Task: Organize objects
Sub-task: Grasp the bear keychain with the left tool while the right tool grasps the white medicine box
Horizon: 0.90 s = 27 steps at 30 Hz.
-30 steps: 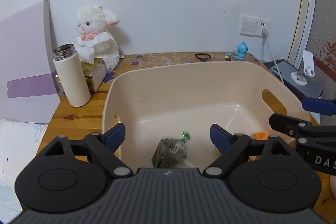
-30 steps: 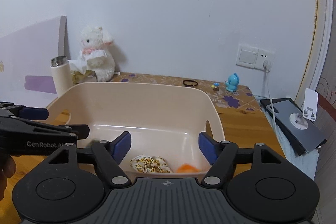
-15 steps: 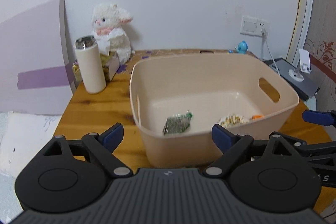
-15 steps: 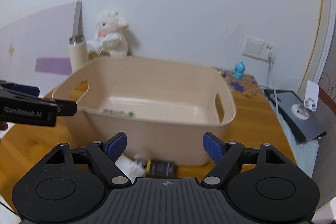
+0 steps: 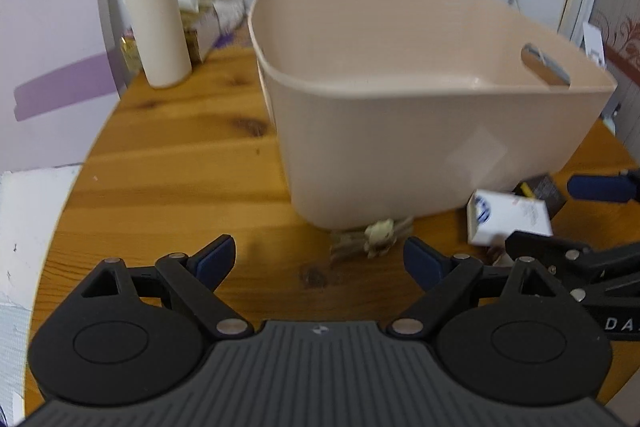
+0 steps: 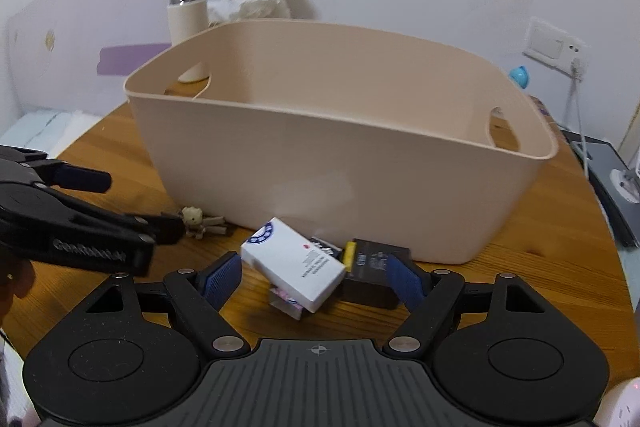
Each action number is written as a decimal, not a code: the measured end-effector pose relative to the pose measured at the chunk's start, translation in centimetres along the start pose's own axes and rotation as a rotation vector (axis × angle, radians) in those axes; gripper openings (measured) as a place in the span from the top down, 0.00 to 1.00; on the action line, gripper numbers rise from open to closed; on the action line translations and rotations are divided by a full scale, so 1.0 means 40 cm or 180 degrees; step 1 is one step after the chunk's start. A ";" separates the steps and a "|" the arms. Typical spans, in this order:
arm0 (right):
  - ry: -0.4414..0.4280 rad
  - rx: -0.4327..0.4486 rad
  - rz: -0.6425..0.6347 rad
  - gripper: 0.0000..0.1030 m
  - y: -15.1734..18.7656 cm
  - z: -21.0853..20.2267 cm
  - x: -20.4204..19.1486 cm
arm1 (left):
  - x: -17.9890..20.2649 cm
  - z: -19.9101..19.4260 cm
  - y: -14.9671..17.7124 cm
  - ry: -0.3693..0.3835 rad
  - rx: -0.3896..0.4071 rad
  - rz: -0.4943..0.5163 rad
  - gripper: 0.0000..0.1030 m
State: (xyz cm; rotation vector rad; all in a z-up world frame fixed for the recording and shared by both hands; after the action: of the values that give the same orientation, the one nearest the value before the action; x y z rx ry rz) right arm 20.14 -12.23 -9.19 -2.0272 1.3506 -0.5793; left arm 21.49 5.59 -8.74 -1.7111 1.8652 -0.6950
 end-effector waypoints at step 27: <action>-0.0064 -0.0181 -0.0425 0.72 0.022 0.027 -0.035 | 0.056 0.055 0.007 0.0220 -0.0095 0.0131 0.58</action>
State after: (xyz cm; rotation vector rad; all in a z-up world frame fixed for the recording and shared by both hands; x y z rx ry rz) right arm 19.76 -10.89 -10.60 -2.1757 1.2397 -0.5835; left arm 22.62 3.33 -10.61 -1.6820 1.9615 -0.7216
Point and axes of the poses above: each gripper's, at about its wrist camera, not at the fingertips, and z roughly the way its jaws point, x to its right, y to its underside, the point moved 8 cm from there along z, roughly the way its jaws point, and after that the axes turned 1 degree about -y, right-handed, at the moved point
